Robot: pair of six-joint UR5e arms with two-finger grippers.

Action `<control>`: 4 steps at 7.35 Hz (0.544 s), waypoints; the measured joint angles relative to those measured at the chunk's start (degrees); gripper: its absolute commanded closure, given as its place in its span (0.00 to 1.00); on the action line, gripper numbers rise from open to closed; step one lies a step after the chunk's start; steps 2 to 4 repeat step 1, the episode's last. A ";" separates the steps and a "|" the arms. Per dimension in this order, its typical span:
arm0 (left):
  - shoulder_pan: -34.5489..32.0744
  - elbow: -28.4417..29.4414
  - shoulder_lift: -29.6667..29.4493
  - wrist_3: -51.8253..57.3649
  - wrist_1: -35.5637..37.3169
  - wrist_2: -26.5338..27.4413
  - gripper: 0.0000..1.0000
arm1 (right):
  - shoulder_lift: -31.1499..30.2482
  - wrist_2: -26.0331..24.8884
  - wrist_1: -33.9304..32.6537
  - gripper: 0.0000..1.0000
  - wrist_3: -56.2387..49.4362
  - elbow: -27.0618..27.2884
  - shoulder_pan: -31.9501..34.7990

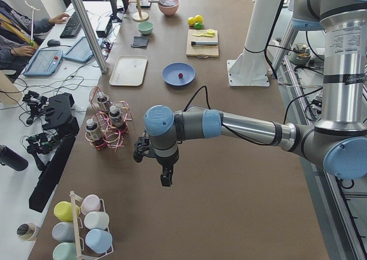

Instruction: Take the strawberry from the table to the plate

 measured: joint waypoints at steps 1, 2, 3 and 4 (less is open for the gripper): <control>0.00 -0.02 -0.12 0.08 -0.08 -0.01 0.02 | -0.19 0.01 0.00 0.00 -0.01 0.07 0.03; 0.00 -0.02 -0.12 0.08 -0.08 -0.01 0.02 | -0.19 0.01 0.00 0.00 -0.01 0.07 0.03; 0.00 -0.02 -0.12 0.08 -0.08 -0.01 0.02 | -0.19 0.01 0.00 0.00 -0.01 0.07 0.03; 0.00 -0.02 -0.12 0.08 -0.08 -0.01 0.02 | -0.19 0.01 0.00 0.00 -0.01 0.07 0.03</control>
